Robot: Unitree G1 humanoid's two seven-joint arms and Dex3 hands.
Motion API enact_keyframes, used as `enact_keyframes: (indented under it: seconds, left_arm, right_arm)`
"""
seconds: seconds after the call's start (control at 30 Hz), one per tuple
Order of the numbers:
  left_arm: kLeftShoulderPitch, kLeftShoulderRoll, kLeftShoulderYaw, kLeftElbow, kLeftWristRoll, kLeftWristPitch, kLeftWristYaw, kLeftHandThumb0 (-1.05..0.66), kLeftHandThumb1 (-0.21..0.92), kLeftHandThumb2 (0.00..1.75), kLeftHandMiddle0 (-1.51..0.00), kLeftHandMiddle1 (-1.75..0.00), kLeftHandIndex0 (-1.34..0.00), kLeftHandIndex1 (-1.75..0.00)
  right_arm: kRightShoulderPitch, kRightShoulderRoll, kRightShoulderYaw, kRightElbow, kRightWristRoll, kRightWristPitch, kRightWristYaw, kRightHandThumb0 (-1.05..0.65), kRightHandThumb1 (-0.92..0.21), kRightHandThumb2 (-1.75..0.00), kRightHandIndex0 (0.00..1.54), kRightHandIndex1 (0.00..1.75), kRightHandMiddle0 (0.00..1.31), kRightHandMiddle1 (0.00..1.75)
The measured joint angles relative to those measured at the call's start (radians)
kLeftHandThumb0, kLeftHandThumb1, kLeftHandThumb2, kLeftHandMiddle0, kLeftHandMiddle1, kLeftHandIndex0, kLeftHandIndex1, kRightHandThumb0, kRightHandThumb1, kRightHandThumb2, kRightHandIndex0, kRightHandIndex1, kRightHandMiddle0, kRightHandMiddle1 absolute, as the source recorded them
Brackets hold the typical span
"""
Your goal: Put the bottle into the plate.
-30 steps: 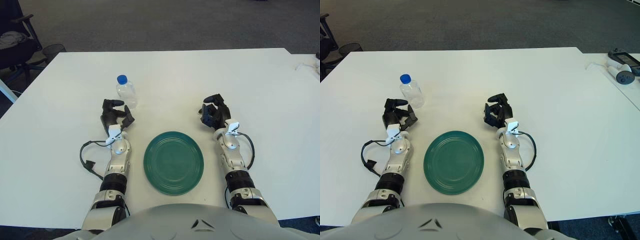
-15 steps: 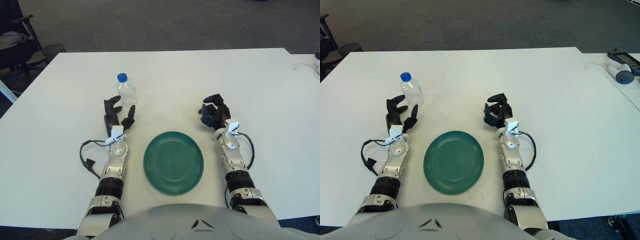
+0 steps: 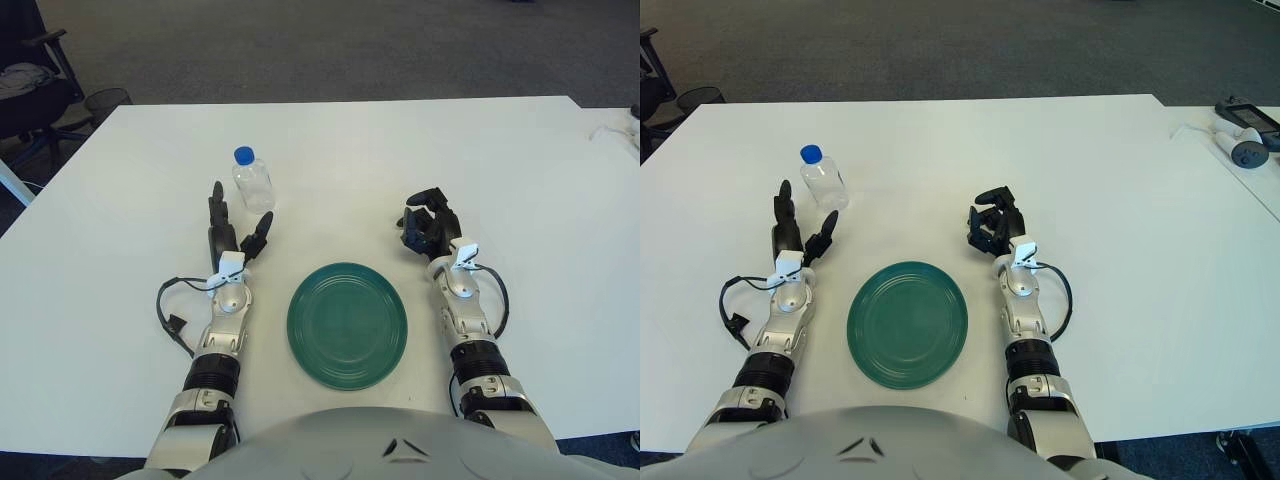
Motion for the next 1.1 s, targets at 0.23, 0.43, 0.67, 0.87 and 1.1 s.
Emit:
enact_keyframes:
  seconds: [0.23, 0.43, 0.67, 0.87, 1.1]
  left_arm:
    - [-0.004, -0.001, 0.003, 0.007, 0.0, -0.006, 0.012, -1.05, 0.92, 0.22, 0.0, 0.0, 0.0, 0.0]
    - [-0.008, -0.005, 0.006, 0.012, 0.001, -0.008, 0.036, -1.05, 0.92, 0.21, 0.0, 0.0, 0.0, 0.0]
    - [-0.013, -0.007, 0.008, 0.022, 0.001, -0.016, 0.052, -1.05, 0.92, 0.21, 0.0, 0.0, 0.0, 0.0]
    - [-0.027, -0.006, 0.009, 0.042, 0.001, -0.022, 0.058, -1.05, 0.92, 0.22, 0.0, 0.0, 0.0, 0.0]
    - [-0.128, 0.011, 0.028, 0.183, -0.025, -0.025, 0.046, -1.05, 0.92, 0.21, 0.0, 0.0, 0.0, 0.0]
  right_arm:
    - [0.0, 0.0, 0.0, 0.0, -0.001, 0.0, -0.001, -0.01, -0.54, -1.04, 0.47, 1.65, 0.26, 1.74]
    - [0.001, 0.0, 0.002, 0.001, -0.008, -0.004, -0.011, -0.01, -0.54, -1.03, 0.48, 1.65, 0.26, 1.74]
    - [0.001, 0.0, 0.004, 0.003, -0.011, -0.008, -0.017, -0.01, -0.54, -1.03, 0.48, 1.65, 0.25, 1.74]
    - [0.001, -0.002, 0.006, 0.004, -0.011, -0.01, -0.017, -0.01, -0.53, -1.04, 0.49, 1.64, 0.25, 1.74]
    - [0.0, -0.003, 0.007, 0.007, -0.009, -0.01, -0.015, -0.01, -0.52, -1.05, 0.5, 1.64, 0.26, 1.74]
